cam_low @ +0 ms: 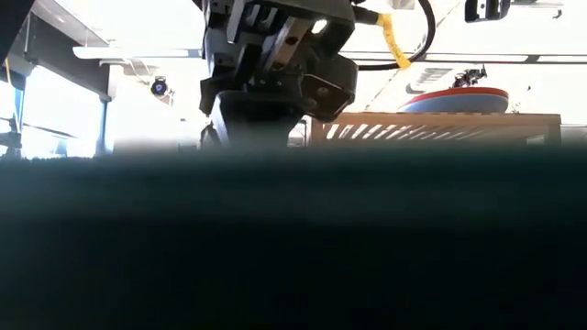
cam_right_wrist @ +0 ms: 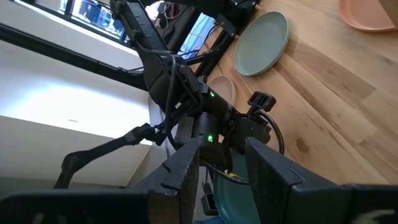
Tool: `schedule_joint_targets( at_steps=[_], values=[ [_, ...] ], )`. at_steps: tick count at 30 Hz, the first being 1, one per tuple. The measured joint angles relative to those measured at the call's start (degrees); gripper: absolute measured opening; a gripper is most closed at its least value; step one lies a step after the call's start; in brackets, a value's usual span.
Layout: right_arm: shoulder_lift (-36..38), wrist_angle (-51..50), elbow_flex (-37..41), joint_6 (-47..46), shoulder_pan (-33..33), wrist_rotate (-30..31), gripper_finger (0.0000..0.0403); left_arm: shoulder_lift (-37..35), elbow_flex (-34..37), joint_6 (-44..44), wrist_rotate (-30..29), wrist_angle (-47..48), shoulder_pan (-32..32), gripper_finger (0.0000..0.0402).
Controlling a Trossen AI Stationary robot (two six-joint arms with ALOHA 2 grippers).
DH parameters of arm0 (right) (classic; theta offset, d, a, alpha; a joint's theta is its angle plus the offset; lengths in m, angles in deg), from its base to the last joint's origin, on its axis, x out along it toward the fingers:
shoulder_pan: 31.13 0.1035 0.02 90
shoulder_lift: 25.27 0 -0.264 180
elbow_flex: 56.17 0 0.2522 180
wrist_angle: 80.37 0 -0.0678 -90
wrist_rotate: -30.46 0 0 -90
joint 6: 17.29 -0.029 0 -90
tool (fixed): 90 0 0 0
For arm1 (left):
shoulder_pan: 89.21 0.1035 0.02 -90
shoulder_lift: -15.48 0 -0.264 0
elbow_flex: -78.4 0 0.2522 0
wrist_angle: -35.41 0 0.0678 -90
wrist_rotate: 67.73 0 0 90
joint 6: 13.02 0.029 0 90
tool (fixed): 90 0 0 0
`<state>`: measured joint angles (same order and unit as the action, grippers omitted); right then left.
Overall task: Place and stack plates onto a shelf
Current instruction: Stack the dark green plate on the orange plate on the shelf
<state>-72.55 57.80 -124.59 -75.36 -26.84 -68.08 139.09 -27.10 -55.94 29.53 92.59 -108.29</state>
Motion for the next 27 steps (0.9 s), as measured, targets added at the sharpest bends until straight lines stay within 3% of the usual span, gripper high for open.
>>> schedule_joint_targets(
  at_steps=[10,16,22,27],
  values=[
    [0.0,0.6,0.0,4.0,0.0,-0.7,0.0114,-4.7,0.0,2.8,-2.4,6.5,1.9,0.0002],
    [0.0,8.8,0.0,12.9,0.0,-0.8,0.0114,-9.5,0.1,4.2,-3.8,12.1,4.0,0.0001],
    [0.0,19.5,0.0,16.5,0.0,-0.8,0.0114,-14.9,0.1,6.5,-3.8,16.4,6.0,0.0001],
    [0.0,22.4,0.0,19.7,0.0,2.0,0.0114,-19.4,0.1,8.1,-3.7,21.2,8.0,0.0001]
  ],
)
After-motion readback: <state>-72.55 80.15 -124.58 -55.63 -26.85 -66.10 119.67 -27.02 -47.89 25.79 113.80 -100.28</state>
